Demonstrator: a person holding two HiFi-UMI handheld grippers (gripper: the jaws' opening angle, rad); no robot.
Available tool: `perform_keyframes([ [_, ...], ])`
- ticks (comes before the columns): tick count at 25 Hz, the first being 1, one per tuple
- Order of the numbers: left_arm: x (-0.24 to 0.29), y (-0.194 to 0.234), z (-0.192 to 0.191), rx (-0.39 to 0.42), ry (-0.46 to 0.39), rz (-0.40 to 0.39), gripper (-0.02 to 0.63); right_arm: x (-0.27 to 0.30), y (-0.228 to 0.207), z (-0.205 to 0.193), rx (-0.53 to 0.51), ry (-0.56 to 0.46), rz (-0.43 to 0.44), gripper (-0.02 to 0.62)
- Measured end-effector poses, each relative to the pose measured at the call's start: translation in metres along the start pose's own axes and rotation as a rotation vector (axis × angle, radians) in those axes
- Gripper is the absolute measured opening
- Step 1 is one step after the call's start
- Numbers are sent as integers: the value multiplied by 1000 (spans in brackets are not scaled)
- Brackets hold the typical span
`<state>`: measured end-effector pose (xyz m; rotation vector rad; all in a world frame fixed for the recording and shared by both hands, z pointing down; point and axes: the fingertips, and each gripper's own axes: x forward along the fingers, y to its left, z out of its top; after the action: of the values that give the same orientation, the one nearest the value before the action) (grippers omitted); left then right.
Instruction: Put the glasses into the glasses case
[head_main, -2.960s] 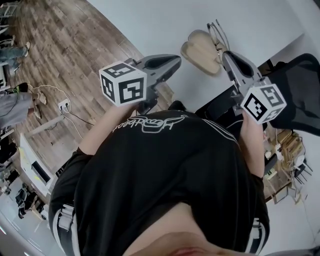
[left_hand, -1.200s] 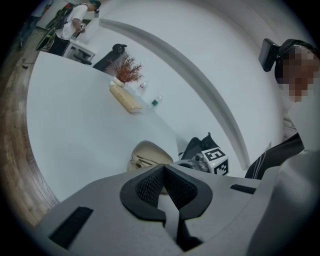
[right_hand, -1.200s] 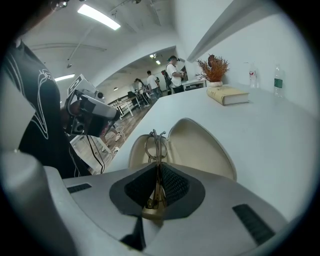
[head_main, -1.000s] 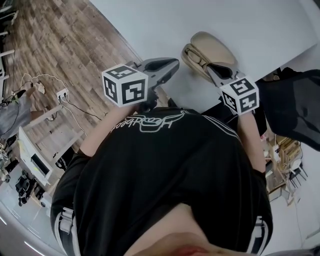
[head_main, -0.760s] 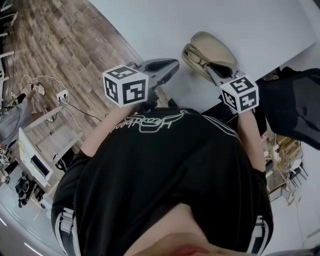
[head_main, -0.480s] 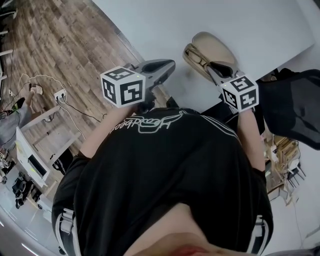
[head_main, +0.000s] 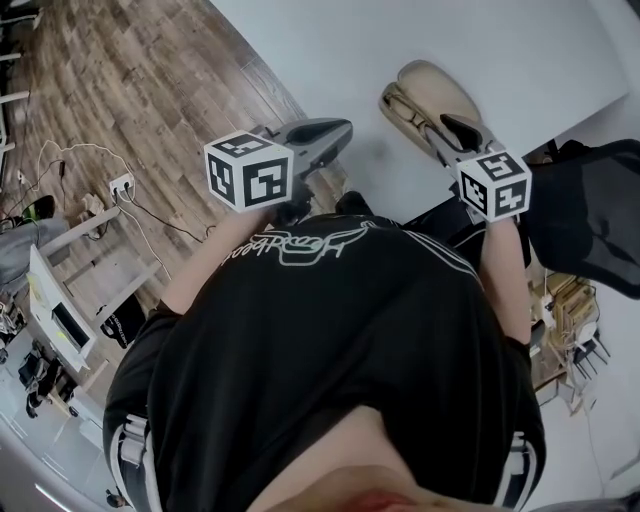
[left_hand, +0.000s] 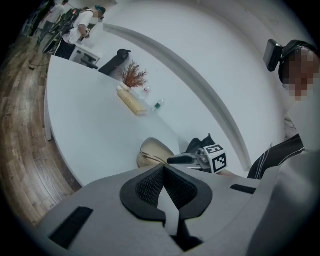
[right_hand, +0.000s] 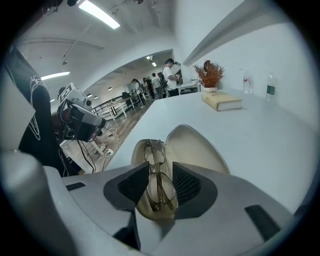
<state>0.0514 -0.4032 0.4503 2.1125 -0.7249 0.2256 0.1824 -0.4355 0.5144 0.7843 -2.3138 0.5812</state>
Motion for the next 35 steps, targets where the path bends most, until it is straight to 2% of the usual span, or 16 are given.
perform_keyframes([
  [6, -23, -7, -5, 20, -7, -14, 6, -27, 14, 20, 3, -126, -79, 124],
  [13, -68, -40, -23, 106, -8, -66, 6, -72, 62, 38, 77, -296, -192, 124],
  [19, -108, -83, -41, 184, -18, -125, 6, -128, 125, 44, 136, -463, -259, 123],
  [27, -170, -145, -76, 311, -23, -219, 6, -188, 232, 36, 95, -612, -341, 123],
  [35, -216, -193, -117, 394, -19, -295, 6, -233, 310, 2, 113, -689, -435, 123],
])
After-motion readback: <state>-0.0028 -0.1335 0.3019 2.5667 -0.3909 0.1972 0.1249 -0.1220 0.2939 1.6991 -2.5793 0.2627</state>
